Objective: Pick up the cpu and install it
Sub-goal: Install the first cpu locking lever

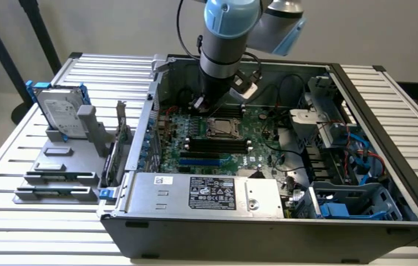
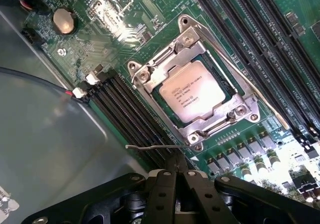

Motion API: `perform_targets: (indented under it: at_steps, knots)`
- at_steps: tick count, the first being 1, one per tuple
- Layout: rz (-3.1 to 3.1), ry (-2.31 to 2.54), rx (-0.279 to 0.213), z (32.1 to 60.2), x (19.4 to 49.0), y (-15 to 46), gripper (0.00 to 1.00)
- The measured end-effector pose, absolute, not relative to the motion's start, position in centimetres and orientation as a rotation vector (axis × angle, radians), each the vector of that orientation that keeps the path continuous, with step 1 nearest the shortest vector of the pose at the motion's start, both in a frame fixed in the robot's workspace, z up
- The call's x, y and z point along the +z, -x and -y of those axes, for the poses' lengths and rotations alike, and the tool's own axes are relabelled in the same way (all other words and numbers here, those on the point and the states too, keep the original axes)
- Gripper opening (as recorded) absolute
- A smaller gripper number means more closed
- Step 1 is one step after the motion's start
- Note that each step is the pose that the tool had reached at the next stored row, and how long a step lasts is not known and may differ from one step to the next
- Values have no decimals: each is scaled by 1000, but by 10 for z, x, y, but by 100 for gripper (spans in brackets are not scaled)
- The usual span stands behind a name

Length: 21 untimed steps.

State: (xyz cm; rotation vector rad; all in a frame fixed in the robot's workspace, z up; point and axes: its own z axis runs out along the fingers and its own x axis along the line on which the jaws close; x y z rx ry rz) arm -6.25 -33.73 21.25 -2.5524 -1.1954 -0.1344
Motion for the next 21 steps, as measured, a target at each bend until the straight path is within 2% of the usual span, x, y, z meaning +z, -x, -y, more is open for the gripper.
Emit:
perform_targets:
  at_steps: [21]
  knots:
    - [1210,2583,-125,330,205,63,11]
